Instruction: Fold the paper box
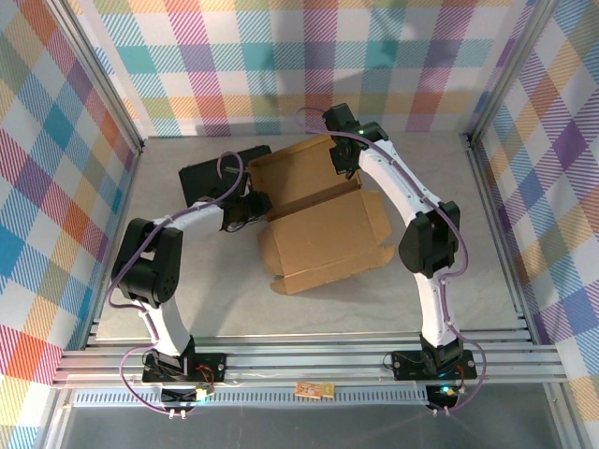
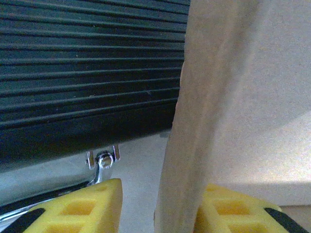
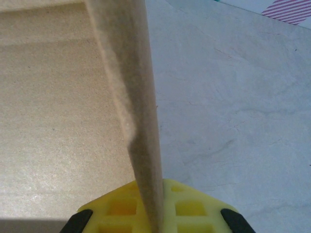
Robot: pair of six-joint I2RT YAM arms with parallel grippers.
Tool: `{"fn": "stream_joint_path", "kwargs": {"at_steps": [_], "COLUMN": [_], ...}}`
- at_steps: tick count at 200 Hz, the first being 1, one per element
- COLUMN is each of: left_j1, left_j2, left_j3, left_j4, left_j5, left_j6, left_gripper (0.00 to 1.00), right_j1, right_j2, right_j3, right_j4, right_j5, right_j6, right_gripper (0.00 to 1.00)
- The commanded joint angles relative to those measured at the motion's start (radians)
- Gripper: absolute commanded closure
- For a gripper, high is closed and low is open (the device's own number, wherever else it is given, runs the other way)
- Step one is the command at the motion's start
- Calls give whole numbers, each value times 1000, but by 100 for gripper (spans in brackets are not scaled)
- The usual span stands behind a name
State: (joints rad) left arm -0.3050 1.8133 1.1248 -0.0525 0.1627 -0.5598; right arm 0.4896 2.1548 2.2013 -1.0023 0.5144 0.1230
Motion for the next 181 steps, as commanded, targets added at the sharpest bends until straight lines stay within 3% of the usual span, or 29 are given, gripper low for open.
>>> {"fn": "stream_joint_path", "kwargs": {"at_steps": [1,21,48,86,134,169,181], "left_j1": [7,7,0,-54,-114,-111,-100], "left_j2": [23,38,49,34,21,-29,-55], "left_j3": [59,97,149,195,202,153,139], "left_j4": [-27,-61,-157,-346,-515,-444,-399], "left_j5": [-30,-69,-143,-302,-515,-471,-408], "left_j6": [23,33,44,81,31,54,67], "left_gripper": [63,72,100,100,100,100,80], "right_j1": [-5,-6,-6,-8,-8,-8,-8], "right_j2": [7,7,8,2,-18,-23,-26], "right_j3": [35,34,33,29,-19,-28,-35], "right_j4": [19,19,19,11,28,40,49], "right_j5": [-28,-37,-43,-52,-65,-100,-122], "right_j6": [0,-6,-23,-34,-20,-31,-40], "right_gripper": [100,100,100,100,100,100,100]}}
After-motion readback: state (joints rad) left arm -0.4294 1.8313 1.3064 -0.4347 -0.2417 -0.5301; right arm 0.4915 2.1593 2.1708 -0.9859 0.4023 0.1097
